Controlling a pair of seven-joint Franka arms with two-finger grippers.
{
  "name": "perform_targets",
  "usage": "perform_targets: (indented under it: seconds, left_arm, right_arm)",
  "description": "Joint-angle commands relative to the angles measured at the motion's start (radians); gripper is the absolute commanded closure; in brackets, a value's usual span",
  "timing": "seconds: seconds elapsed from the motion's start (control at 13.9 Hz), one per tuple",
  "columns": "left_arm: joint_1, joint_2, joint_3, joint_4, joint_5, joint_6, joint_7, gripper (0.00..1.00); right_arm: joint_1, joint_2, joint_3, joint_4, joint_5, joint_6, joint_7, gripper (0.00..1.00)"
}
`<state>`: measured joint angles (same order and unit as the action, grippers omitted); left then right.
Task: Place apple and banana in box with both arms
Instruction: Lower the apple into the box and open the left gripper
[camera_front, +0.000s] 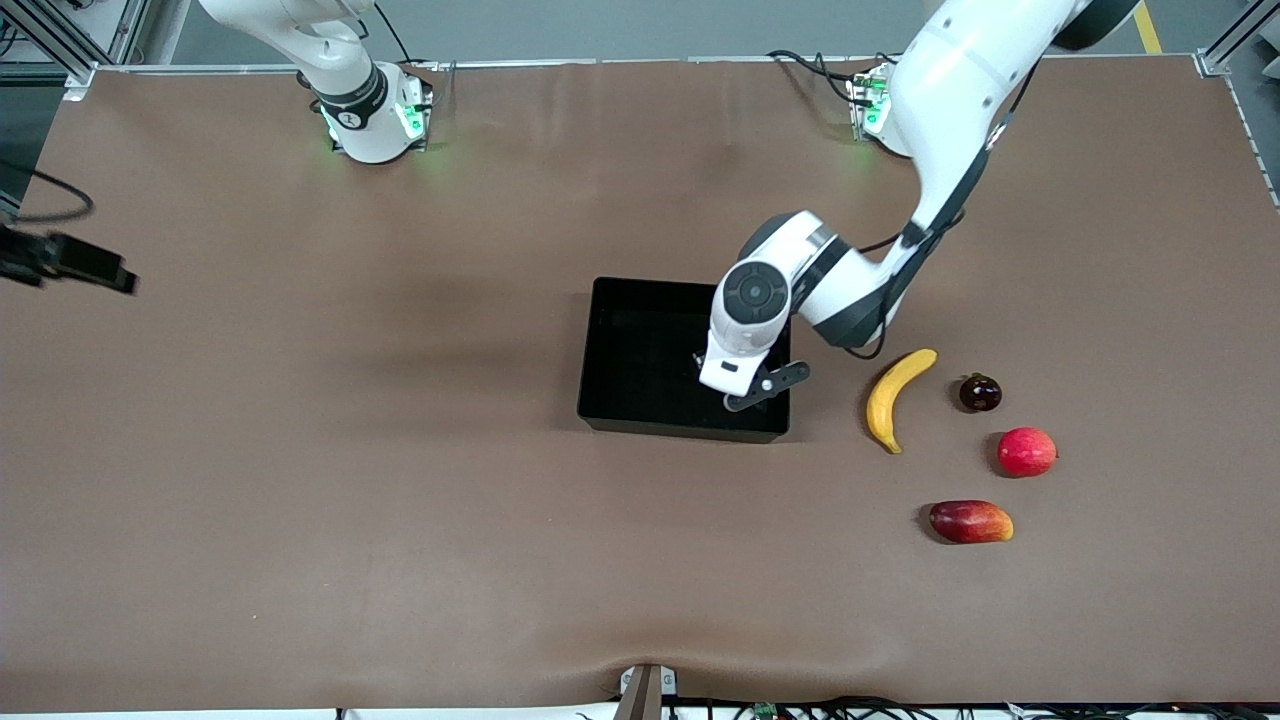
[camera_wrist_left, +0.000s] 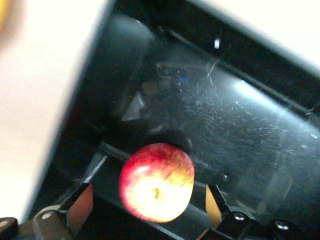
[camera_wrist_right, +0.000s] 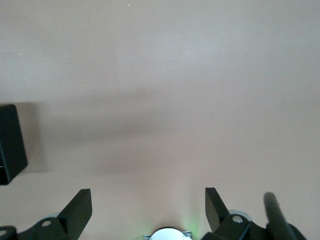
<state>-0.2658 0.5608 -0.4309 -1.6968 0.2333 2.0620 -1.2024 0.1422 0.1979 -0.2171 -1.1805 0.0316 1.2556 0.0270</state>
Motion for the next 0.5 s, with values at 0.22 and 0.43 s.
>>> perform_targets:
  seconds: [0.22, 0.43]
  left_arm:
    - [0.178, -0.251, -0.006, -0.026, -0.077, -0.109, 0.307, 0.0]
    - [0.284, -0.242, -0.005, -0.029, -0.089, -0.097, 0.563, 0.0]
  right_arm:
    - [0.022, -0.273, 0.022, -0.384, -0.045, 0.16, -0.01, 0.0]
    - [0.019, -0.264, 0.022, -0.363, -0.051, 0.163, -0.012, 0.0]
